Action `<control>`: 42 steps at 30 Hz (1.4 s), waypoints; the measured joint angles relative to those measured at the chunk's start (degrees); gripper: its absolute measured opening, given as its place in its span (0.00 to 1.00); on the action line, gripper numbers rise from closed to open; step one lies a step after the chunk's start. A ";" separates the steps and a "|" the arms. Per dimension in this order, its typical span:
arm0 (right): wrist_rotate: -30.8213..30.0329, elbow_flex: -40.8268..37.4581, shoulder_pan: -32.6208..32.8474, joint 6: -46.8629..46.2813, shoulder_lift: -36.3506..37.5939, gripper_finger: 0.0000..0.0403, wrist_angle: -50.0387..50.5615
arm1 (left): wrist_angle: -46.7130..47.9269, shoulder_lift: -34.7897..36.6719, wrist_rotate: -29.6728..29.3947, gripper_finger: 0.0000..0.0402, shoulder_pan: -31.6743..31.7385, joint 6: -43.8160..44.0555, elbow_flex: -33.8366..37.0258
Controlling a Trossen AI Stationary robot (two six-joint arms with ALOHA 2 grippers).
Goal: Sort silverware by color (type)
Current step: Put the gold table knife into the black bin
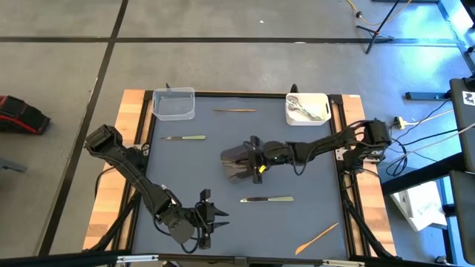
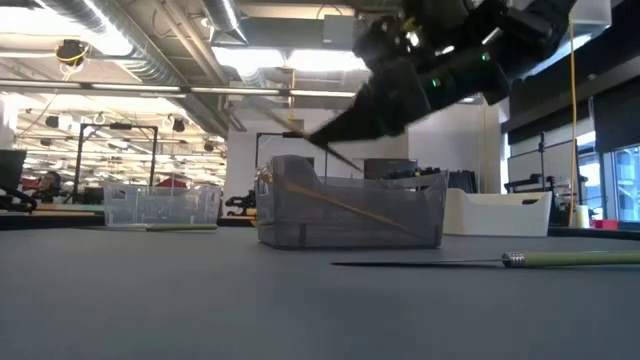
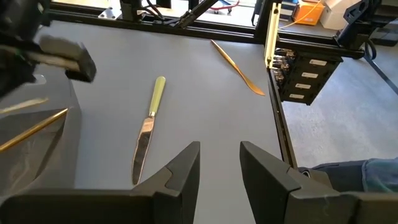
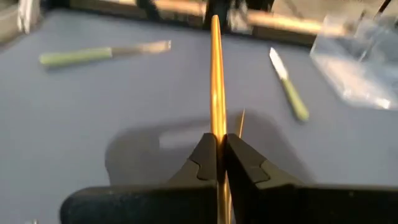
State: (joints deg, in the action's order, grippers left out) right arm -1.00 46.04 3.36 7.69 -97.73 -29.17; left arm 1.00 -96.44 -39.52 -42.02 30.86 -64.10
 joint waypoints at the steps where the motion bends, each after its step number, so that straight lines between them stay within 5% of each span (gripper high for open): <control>1: -0.02 -0.02 0.00 -0.15 -0.28 0.01 1.09 | 0.01 0.00 0.04 0.27 0.00 0.01 0.00; 14: 0.34 -0.02 -0.09 -5.10 -0.94 0.03 8.00 | -0.22 0.00 0.04 0.27 0.00 0.04 0.00; 20: -4.86 0.17 -0.04 -6.30 -0.71 0.21 10.28 | -0.20 0.00 0.03 0.27 0.00 0.04 0.00; 25: -2.92 6.10 1.97 -6.06 4.39 0.36 25.89 | -0.20 0.00 0.01 0.27 0.00 0.06 0.00; 34: -0.36 19.67 16.68 -17.04 13.35 0.42 64.33 | -0.47 0.00 -0.01 0.27 0.26 0.04 0.00; 42: -4.09 18.10 37.35 -36.83 14.40 0.42 73.53 | -0.58 0.00 -0.30 0.27 0.26 0.01 0.00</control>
State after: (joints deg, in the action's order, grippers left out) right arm -5.09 64.14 40.71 -29.14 -83.33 44.36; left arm 0.43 -96.44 -39.82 -41.76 30.87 -64.10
